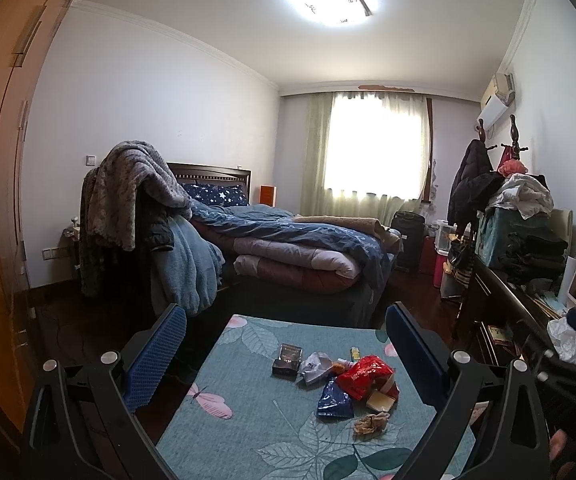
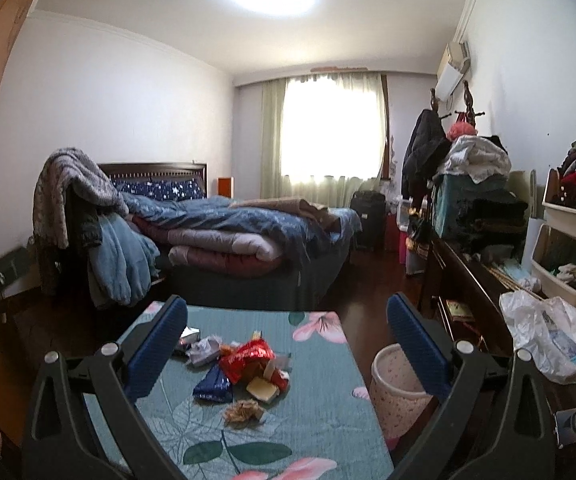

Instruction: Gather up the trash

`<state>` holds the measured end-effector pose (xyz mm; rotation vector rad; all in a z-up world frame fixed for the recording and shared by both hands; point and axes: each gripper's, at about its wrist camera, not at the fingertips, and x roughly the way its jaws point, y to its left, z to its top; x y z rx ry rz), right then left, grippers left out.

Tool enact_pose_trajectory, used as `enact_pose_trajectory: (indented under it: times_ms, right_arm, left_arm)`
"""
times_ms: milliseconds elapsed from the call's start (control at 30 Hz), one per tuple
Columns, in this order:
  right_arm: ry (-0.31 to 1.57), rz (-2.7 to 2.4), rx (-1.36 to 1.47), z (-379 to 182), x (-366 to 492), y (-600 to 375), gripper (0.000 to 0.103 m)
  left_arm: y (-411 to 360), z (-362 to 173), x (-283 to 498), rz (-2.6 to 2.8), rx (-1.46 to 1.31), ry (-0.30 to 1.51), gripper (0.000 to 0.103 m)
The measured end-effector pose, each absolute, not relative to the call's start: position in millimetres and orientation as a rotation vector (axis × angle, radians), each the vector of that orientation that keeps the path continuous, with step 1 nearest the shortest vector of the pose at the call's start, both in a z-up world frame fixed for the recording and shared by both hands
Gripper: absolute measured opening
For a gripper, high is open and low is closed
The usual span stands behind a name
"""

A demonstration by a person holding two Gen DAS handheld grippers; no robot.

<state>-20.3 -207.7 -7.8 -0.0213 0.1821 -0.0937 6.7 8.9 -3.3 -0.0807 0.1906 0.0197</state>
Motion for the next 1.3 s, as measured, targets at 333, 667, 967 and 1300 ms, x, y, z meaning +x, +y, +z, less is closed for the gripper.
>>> enact_pose_trajectory:
  times_ms: [333,667,967,1300]
  right_arm:
    - [0.162,-0.090,-0.025,4,-23,-201,0.100]
    - [0.165,-0.087,-0.030,3,-24,-199,0.100]
    - [0.190,-0.083,-0.029,-1,-16,-198,0.100]
    - [0.199,-0.086,-0.020,-6,-9,-204,0.100]
  left_arm:
    - [16,-4,3,0.027,-0.083,0.180,0.099]
    - [15,-4,2,0.028,-0.082,0.180,0.099]
    - [14,-4,2,0.031,-0.077,0.190,0.099]
    - [13,-4,6,0.031,-0.075,0.195,0.099]
